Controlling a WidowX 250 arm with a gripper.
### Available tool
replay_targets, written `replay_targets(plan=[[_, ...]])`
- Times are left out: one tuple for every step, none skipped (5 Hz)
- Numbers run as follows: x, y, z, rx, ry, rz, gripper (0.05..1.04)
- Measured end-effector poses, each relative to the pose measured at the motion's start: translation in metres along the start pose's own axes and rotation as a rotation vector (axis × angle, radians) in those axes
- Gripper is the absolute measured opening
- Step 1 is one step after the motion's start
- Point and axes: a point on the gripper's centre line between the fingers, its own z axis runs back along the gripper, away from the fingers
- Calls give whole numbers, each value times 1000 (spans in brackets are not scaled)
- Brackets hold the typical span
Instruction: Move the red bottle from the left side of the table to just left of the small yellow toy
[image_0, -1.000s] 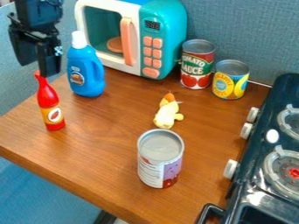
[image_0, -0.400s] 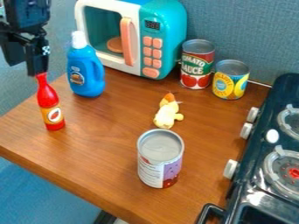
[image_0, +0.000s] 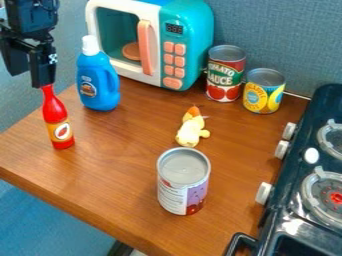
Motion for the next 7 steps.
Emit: replay_targets(plan=[[5, -3, -11, 2, 29, -14, 1001], [9, -5, -27, -13, 68, -26, 1001], [13, -8, -35, -20, 84, -49, 1001], [15, -10, -41, -18, 110, -50, 963], [16, -10, -42, -17, 98, -46, 689], [16, -10, -39, -19, 93, -40, 429], [15, -12, -32, -25, 78, -35, 370]])
